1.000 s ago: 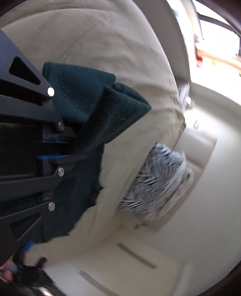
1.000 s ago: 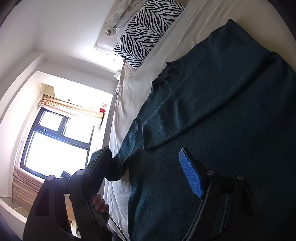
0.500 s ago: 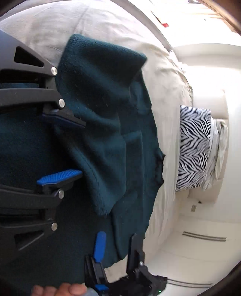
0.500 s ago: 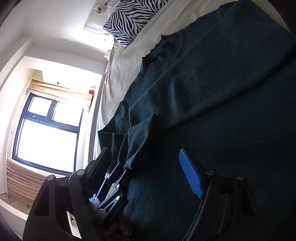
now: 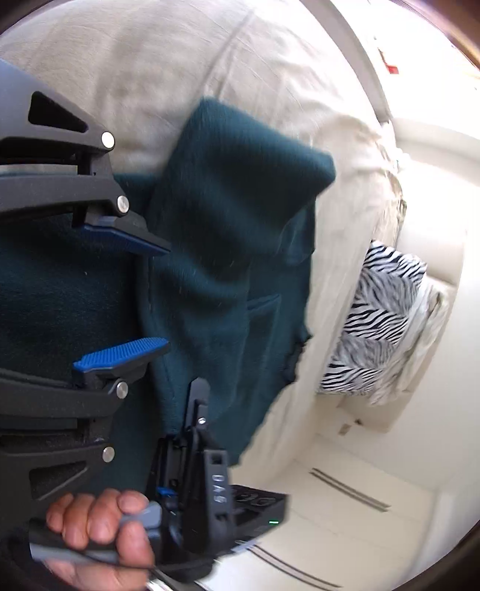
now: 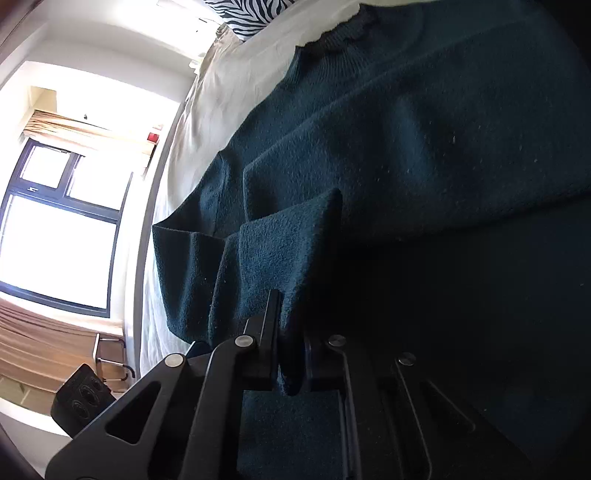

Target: Fold small clothes

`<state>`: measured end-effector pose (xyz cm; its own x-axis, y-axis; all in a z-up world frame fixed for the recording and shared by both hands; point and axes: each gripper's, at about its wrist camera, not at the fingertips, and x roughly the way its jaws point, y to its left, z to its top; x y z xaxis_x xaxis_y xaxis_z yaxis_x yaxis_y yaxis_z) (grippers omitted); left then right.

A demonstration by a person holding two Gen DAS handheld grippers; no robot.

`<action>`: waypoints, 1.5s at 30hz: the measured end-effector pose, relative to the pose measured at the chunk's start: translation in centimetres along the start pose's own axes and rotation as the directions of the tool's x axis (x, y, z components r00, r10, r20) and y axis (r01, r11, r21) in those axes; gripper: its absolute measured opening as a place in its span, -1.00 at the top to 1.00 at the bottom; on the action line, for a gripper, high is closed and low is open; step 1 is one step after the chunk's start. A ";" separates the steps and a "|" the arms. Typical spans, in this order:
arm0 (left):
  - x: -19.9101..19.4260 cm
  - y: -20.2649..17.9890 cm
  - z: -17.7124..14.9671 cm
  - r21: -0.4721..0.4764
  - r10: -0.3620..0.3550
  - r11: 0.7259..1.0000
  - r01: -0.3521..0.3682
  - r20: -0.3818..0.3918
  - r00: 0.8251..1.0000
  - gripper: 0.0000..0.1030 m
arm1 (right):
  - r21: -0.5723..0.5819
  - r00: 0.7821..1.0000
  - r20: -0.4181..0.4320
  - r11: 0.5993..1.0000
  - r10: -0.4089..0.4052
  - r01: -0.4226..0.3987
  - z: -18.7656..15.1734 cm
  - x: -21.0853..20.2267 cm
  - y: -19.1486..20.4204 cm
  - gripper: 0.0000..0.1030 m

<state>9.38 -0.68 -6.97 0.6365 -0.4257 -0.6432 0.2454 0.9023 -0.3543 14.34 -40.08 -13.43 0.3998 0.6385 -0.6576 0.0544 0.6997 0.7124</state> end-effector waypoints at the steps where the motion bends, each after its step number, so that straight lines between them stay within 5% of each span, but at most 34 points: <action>1: -0.9 0.7 0.3 -0.032 -0.011 0.999 0.012 0.020 1.000 0.03 | -0.027 0.999 0.033 1.000 -0.013 0.013 0.3 -1.1 0.5 0.86; 9: -4.9 6.6 4.6 -0.172 -0.004 0.985 0.027 0.130 0.992 0.03 | -0.117 0.971 0.220 0.986 -0.090 0.118 4.5 -9.2 1.0 0.86; 13: -4.5 7.8 6.4 -0.200 -0.019 0.979 0.046 0.134 0.991 0.18 | -0.130 0.941 0.265 0.959 -0.211 0.252 6.3 -10.8 -0.6 0.86; 28: 4.6 7.5 10.8 -0.246 -0.070 0.967 0.062 -0.023 0.997 0.39 | 0.061 0.942 0.213 0.966 -0.258 0.251 8.8 -8.1 -10.1 0.86; 33: 6.7 6.3 11.5 -0.200 -0.052 0.979 0.041 -0.046 0.998 0.39 | 0.068 0.941 0.208 0.964 -0.266 0.258 9.1 -7.6 -10.9 0.86; 38: 10.7 6.4 10.6 -0.157 0.032 0.986 -0.054 -0.139 0.990 0.44 | 0.040 0.936 0.206 0.958 -0.285 0.283 9.2 -7.2 -10.4 0.85; 45: 10.6 6.6 9.8 -0.113 0.049 0.992 -0.065 -0.135 0.990 0.58 | 0.029 0.933 0.207 0.955 -0.296 0.297 10.2 -6.8 -10.6 0.85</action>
<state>24.92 1.45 -9.47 0.5431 -0.3860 -0.7457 0.1198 0.9146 -0.3862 20.37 -55.07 -14.02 0.5458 0.3221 -0.7736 0.1968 0.8481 0.4920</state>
